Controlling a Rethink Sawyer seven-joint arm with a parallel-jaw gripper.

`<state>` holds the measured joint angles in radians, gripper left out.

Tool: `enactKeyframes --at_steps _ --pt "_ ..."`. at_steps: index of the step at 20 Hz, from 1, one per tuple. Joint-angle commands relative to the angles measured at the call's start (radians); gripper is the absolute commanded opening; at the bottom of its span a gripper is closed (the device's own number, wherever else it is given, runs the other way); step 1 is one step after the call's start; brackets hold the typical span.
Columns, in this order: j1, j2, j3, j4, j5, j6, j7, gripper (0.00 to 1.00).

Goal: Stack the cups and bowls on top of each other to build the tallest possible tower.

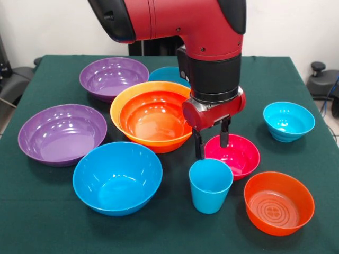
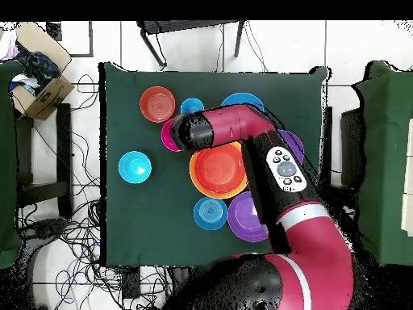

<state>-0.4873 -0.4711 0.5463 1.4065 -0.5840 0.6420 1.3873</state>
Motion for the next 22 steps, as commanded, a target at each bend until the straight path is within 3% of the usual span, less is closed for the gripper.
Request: enactKeyframes --at_steps 1,13,22 --pt "0.001 0.037 -0.029 -0.016 -0.004 0.104 -0.043 1.0" --pt "-0.011 0.098 0.027 -0.062 -0.035 0.102 -0.177 1.0" --pt "-0.011 0.125 0.043 -0.08 -0.052 0.102 -0.213 1.0"
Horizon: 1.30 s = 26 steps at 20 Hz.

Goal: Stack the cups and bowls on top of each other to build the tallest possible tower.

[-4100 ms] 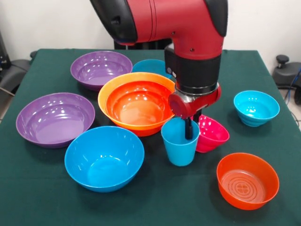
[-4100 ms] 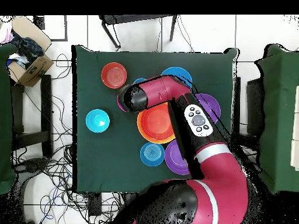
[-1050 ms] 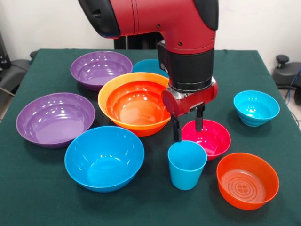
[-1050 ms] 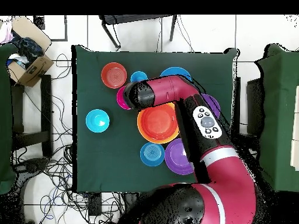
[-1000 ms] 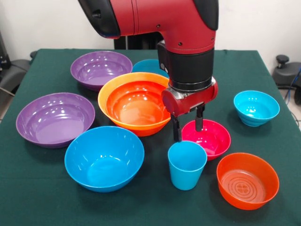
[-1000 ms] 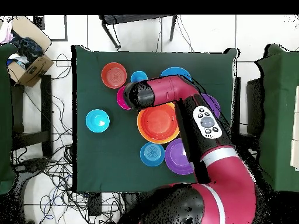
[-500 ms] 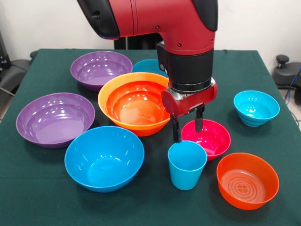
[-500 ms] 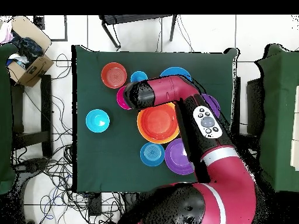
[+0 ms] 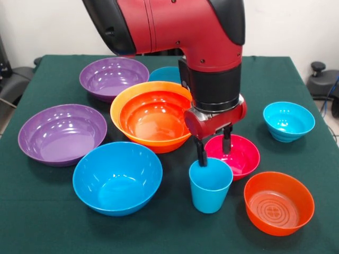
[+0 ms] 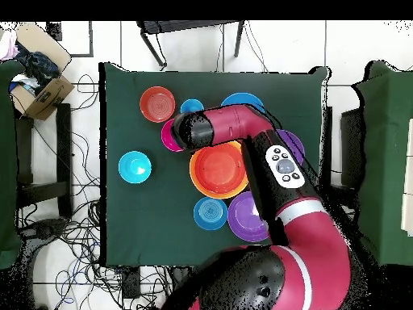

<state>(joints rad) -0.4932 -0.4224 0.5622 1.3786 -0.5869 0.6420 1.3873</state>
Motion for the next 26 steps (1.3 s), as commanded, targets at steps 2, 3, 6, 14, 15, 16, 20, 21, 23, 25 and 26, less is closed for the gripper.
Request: enactKeyframes --at_steps 2,3,6,14,15,16,20,21,23,25,26 --pt "-0.005 0.079 0.027 -0.054 -0.051 0.104 -0.212 1.0" --pt "-0.005 0.079 0.025 -0.054 -0.05 0.106 -0.209 1.0" --pt "-0.006 0.075 0.023 -0.051 -0.047 0.111 -0.203 1.0" --pt "-0.016 0.067 0.034 -0.047 -0.047 0.086 -0.189 0.0" --pt "-0.017 0.068 0.036 -0.049 -0.042 0.081 -0.181 0.0" --pt "-0.017 0.069 0.039 -0.051 -0.038 0.076 -0.174 0.0" --pt "-0.017 0.049 0.045 -0.043 -0.019 0.122 -0.181 0.0" --pt "-0.016 0.043 0.045 -0.042 -0.017 0.131 -0.18 0.0" --pt "-0.018 0.039 0.043 -0.036 -0.016 0.132 -0.177 0.0" --pt "-0.017 0.035 0.039 -0.032 -0.016 0.137 -0.172 0.0" --pt "-0.016 0.033 0.038 -0.03 -0.016 0.138 -0.17 0.0"
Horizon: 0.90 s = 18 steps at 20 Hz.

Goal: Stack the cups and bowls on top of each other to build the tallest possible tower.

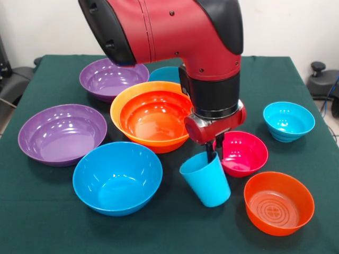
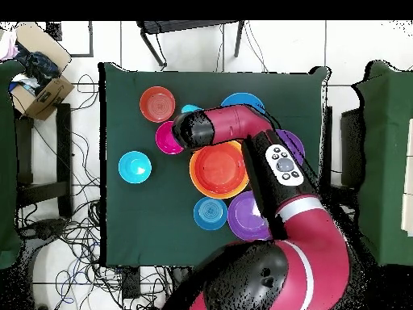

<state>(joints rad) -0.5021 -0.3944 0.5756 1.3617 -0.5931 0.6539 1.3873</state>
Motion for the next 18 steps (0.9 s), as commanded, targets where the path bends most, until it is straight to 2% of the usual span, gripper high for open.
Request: enactKeyframes --at_steps 1,9,14,18 --pt "-0.007 0.003 0.023 -0.011 -0.011 0.127 -0.17 0.0" --pt "0.002 -0.046 0.014 0.001 0.007 0.173 -0.145 0.0" --pt "0.044 -0.162 -0.03 -0.002 0.044 0.354 -0.1 0.0" --pt "0.059 -0.218 -0.031 -0.012 0.064 0.429 -0.06 0.0"
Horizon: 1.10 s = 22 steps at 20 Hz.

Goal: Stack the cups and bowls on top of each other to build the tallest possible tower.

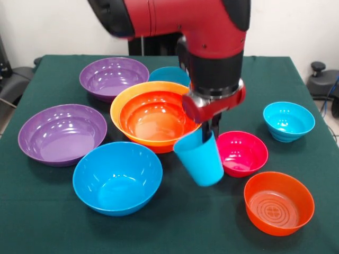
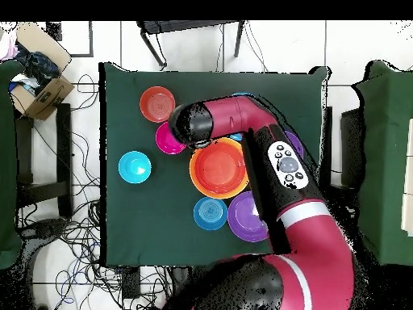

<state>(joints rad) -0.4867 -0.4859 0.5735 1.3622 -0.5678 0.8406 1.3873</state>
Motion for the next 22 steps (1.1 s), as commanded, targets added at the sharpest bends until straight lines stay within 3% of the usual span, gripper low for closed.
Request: enactKeyframes --at_steps 1,8,17,19,22 --pt "0.047 -0.137 -0.031 -0.018 0.041 0.263 -0.052 0.0" --pt "0.047 -0.181 -0.032 -0.003 0.036 0.295 -0.034 0.0" --pt "0.025 -0.185 -0.085 0.089 -0.092 0.277 -0.135 0.0" --pt "0.009 -0.18 -0.078 0.113 -0.088 0.234 -0.128 0.0" --pt "0.013 -0.181 -0.092 0.119 -0.111 0.281 -0.151 0.0"
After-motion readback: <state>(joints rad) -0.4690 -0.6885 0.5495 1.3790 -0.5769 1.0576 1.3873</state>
